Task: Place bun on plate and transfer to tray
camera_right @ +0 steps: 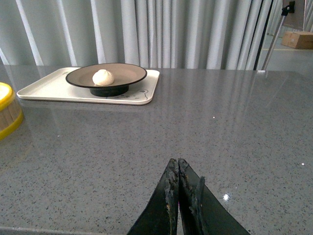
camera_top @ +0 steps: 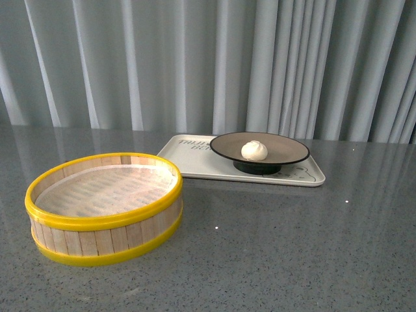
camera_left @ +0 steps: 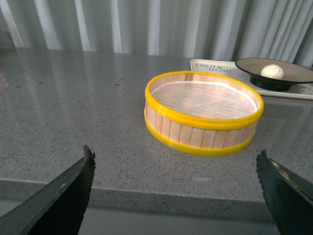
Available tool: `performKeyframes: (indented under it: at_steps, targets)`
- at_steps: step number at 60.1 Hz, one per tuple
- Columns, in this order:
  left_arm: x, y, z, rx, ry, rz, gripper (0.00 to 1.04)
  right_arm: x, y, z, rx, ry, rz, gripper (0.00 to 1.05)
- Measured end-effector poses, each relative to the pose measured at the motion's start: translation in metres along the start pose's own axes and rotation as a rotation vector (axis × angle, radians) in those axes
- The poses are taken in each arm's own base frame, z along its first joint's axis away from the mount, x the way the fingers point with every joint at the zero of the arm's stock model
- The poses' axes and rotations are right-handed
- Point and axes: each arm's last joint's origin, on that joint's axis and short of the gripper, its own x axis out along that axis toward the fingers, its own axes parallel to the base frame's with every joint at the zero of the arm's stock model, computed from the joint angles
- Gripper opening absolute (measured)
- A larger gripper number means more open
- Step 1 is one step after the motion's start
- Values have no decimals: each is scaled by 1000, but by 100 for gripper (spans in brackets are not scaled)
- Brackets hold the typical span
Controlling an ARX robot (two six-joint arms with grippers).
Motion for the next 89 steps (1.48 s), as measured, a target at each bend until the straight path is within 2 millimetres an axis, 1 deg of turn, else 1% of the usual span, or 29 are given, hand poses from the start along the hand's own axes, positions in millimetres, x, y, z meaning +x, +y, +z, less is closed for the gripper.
performKeyframes:
  at_steps: [7, 10, 16, 17, 29, 32, 35, 39, 41, 44, 48, 49, 53, 89]
  targets:
    - [0, 0, 0, 0, 0, 1, 98, -9, 0, -4, 0, 30, 2, 2]
    - [0, 0, 0, 0, 0, 0, 98, -11, 0, -2, -1, 4, 2, 2]
    - [0, 0, 0, 0, 0, 0, 98, -11, 0, -3, 0, 5, 2, 2]
    - [0, 0, 0, 0, 0, 0, 98, -11, 0, -3, -2, 5, 2, 3]
    - [0, 0, 0, 0, 0, 0, 98, -11, 0, -3, -2, 5, 2, 40]
    - [0, 0, 0, 0, 0, 0, 98, -11, 0, -3, -2, 5, 2, 47]
    - [0, 0, 0, 0, 0, 0, 98, -11, 0, -3, -2, 5, 2, 58]
    - [0, 0, 0, 0, 0, 0, 98, -11, 0, -3, -2, 5, 2, 68]
    - [0, 0, 0, 0, 0, 0, 98, -11, 0, -3, -2, 5, 2, 75]
    - [0, 0, 0, 0, 0, 0, 98, -11, 0, -3, -2, 5, 2, 82]
    - [0, 0, 0, 0, 0, 0, 98, -11, 0, -3, -1, 5, 2, 98]
    - [0, 0, 0, 0, 0, 0, 98, -11, 0, -3, 0, 5, 2, 98]
    - [0, 0, 0, 0, 0, 0, 98, -11, 0, -3, -1, 5, 2, 96]
    - [0, 0, 0, 0, 0, 0, 98, -11, 0, -3, -1, 5, 2, 96]
